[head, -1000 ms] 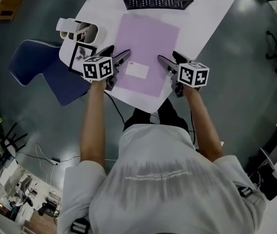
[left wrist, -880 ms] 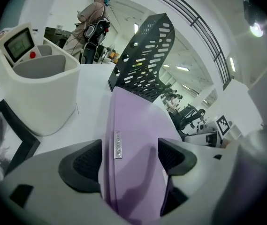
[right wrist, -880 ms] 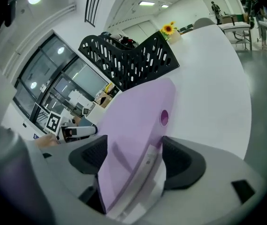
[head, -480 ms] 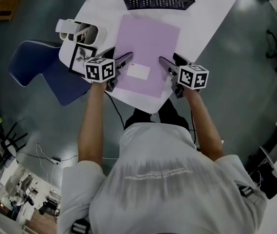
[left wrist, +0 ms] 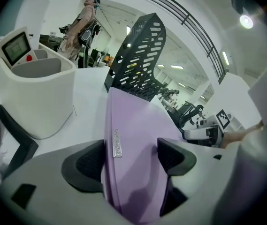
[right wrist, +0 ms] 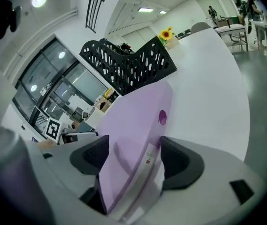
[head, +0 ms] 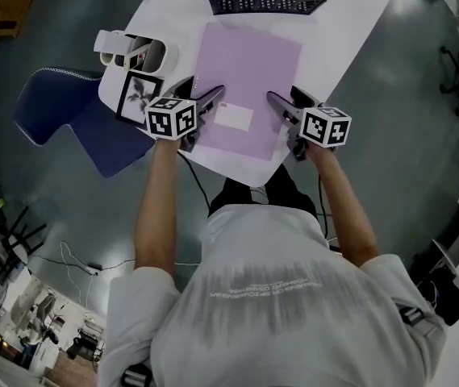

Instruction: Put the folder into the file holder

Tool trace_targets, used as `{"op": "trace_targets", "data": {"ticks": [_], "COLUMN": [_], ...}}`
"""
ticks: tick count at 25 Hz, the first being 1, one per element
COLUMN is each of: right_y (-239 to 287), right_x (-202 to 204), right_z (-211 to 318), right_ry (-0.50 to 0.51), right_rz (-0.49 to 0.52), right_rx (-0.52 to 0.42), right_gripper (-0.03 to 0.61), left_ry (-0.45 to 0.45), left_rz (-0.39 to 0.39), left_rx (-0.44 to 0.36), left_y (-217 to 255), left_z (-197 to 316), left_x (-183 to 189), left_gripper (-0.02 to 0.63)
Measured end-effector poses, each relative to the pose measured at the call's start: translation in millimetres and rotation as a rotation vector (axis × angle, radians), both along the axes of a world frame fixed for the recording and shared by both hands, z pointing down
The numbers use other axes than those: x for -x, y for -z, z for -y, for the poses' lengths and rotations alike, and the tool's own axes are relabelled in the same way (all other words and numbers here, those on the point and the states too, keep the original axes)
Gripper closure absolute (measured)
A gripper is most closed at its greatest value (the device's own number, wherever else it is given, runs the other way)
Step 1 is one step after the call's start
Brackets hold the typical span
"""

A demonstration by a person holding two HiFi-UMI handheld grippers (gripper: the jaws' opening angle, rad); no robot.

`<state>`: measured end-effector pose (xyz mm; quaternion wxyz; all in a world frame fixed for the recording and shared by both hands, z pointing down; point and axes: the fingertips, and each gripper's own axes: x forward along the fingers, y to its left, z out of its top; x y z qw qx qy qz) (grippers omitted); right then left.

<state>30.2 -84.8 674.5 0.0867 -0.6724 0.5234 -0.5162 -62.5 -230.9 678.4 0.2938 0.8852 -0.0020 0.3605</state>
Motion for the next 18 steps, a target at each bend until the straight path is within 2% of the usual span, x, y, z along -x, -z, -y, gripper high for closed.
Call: {"op": "trace_targets", "data": {"ticks": [5,9,18], "right_y": [10,18,32], "right_x": [1,-5,-22], "right_z": [-2,0,4], "right_ry": [-0.050,-0.178,-0.379], "right_rz": [0.025,0.080,0.237], "right_rx": [-0.028,-0.090,-0.245], "right_gripper": [0.230,0.215,0.154], "left_ry": [-0.018,-0.021,-0.012], "left_rz": [-0.004,-0.003,-0.007], "left_rx": [0.003,0.009,0.003], "left_y": [0,0,1], "left_z": [-1,0,-1], "left_x": [-2,-2,-3], "left_gripper": [0.245,0.245,0.245]}}
